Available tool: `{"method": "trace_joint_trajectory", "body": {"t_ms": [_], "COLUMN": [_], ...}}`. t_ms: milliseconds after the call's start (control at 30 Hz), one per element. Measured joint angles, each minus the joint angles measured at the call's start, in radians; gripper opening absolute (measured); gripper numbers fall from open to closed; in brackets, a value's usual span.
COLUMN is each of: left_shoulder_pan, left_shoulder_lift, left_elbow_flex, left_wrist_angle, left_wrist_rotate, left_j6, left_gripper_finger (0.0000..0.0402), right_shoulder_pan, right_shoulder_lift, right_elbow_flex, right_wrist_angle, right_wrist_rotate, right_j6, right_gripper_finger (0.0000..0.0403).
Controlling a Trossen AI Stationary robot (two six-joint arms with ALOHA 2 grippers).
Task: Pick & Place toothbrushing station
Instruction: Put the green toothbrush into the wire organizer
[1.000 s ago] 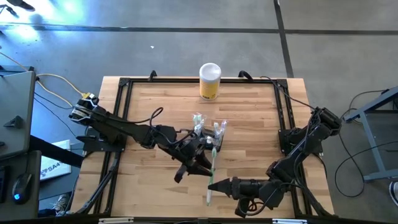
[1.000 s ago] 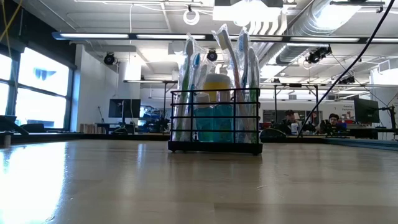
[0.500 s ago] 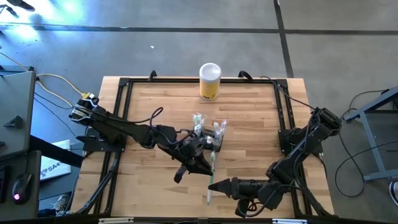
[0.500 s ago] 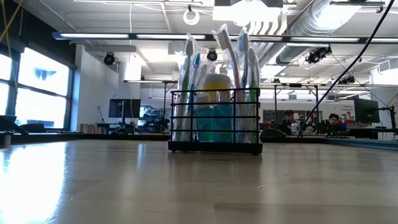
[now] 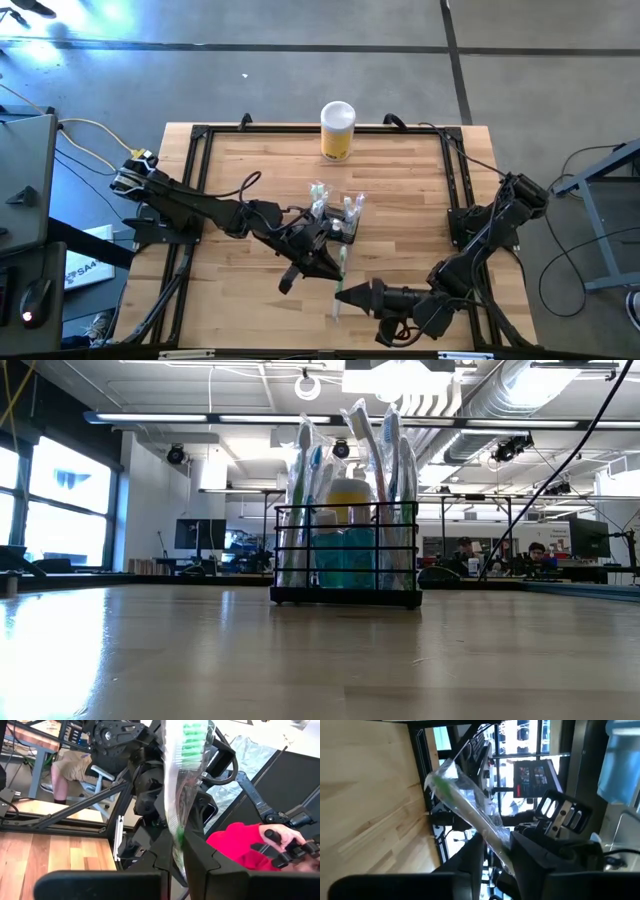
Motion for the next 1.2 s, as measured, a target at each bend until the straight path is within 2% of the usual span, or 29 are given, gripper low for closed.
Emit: {"method": "trace_joint_trajectory", "body": {"t_ms": [133, 400, 700, 1033, 1200], "left_shoulder_pan": [0.000, 0.000, -0.001, -0.002, -0.001], "left_shoulder_lift": [0.000, -0.001, -0.001, -0.002, -0.024], "left_elbow_flex": [0.000, 0.001, 0.002, 0.002, 0.002], "left_wrist_angle": [0.003, 0.005, 0.004, -0.002, -0.071], "left_wrist_rotate": [0.000, -0.007, 0.006, 0.008, -0.005], "left_j6": [0.000, 0.015, 0.019, 0.023, 0.071], "left_gripper_finger": [0.0020, 0.0005, 0.0003, 0.0002, 0.0002], "right_shoulder_pan": [0.000, 0.011, 0.037, 0.082, 0.109], "right_shoulder_lift": [0.000, 0.001, 0.001, 0.001, 0.001], "right_elbow_flex": [0.000, 0.000, 0.000, 0.000, 0.000], "right_wrist_angle": [0.000, -0.003, -0.001, 0.000, 0.002], "right_wrist_rotate": [0.008, 0.090, 0.120, 0.299, 0.370], "right_j6": [0.045, 0.064, 0.090, 0.120, 0.207], "right_gripper_finger": [0.0095, 0.0120, 0.0126, 0.0127, 0.0119]}}
